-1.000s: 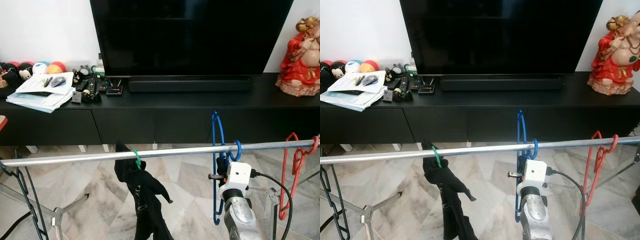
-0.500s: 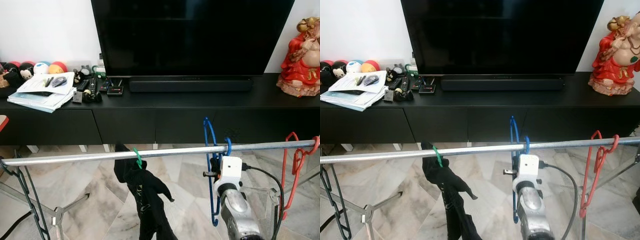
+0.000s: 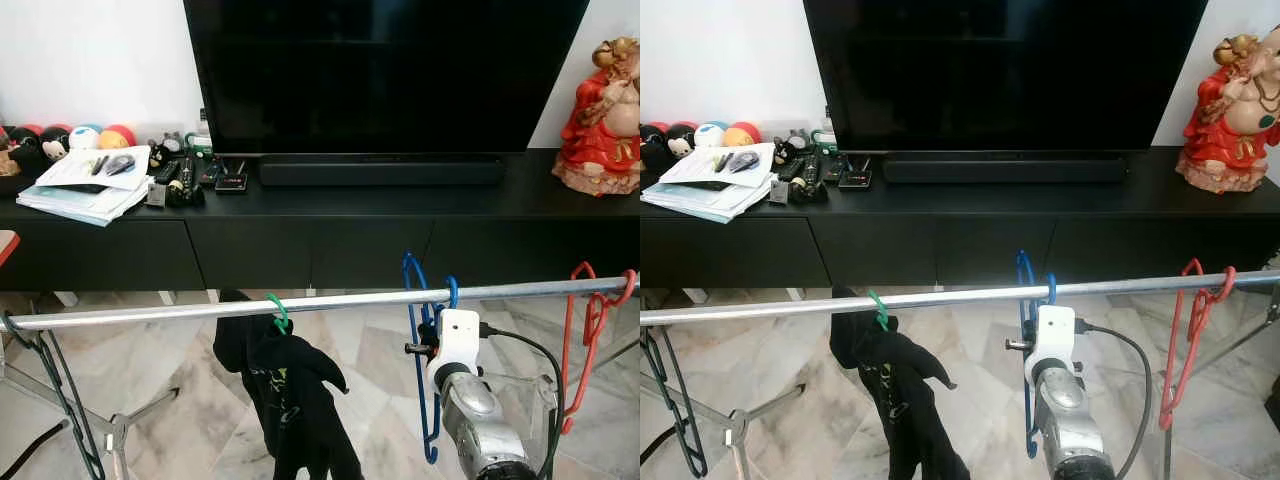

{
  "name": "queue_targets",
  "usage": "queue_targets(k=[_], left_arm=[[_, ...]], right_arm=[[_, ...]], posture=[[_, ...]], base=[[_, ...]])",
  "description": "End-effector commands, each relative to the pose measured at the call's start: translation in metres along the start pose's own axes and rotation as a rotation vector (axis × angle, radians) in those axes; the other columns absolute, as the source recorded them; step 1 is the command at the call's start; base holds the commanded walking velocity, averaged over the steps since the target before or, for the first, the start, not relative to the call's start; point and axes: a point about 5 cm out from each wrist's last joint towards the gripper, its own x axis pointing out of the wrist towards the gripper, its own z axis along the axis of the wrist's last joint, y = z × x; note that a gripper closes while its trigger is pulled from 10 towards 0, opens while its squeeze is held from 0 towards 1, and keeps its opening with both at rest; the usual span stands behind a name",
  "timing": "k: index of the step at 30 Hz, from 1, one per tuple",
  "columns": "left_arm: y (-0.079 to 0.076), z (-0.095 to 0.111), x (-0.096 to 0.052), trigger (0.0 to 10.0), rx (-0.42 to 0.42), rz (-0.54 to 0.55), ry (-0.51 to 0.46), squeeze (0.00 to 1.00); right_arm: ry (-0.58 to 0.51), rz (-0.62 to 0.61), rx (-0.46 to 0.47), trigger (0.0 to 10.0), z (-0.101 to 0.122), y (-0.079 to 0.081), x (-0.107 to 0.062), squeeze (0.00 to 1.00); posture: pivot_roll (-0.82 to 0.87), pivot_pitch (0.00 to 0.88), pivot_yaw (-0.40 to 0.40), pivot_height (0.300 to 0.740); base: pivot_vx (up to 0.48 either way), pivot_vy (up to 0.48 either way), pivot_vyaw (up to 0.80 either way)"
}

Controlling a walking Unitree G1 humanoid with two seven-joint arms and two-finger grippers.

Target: Hang hanger

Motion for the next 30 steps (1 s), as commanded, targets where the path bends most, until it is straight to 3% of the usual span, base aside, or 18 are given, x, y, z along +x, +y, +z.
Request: queue_targets(k=[1, 11, 16, 17, 24, 30], left_arm=[[0.003, -0.005, -0.002, 10.0, 0.01, 0.0, 0.019, 0.0], [0.007, -0.009, -0.004, 10.0, 0.009, 0.005, 0.024, 0.0], [0.003, -0.011, -0.004, 10.0, 0.01, 0.003, 0.033, 0.0], [0.0, -0.011, -0.003, 10.0, 0.011, -0.001, 0.033, 0.0], [-0.01, -0.006, 0.001, 10.0, 0.015, -0.014, 0.026, 0.0], [-0.02, -0.001, 0.004, 10.0, 0.018, -0.025, 0.02, 0.0]], right_arm=[[-0.006, -0.002, 0.008, 10.0, 0.006, 0.001, -0.002, 1.0], [-0.067, 0.019, 0.046, 10.0, 0.012, 0.004, -0.007, 1.0], [-0.195, 0.041, 0.025, 10.0, 0.028, 0.008, -0.011, 1.0], [-0.219, 0.041, 0.026, 10.0, 0.03, 0.008, -0.013, 0.0], [-0.271, 0.009, 0.015, 10.0, 0.026, 0.004, -0.022, 0.0], [-0.193, -0.004, -0.018, 10.0, 0.0, 0.0, -0.027, 0.0]], posture=[[0.14, 0.045, 0.005, 0.74], [0.14, 0.046, 0.006, 0.74], [0.14, 0.047, 0.007, 0.74], [0.14, 0.046, 0.007, 0.74], [0.14, 0.047, 0.007, 0.74], [0.13, 0.047, 0.003, 0.74]], base=[[0.0, 0.0, 0.0], [0.0, 0.0, 0.0], [0.0, 0.0, 0.0], [0.0, 0.0, 0.0], [0.0, 0.0, 0.0], [0.0, 0.0, 0.0]])
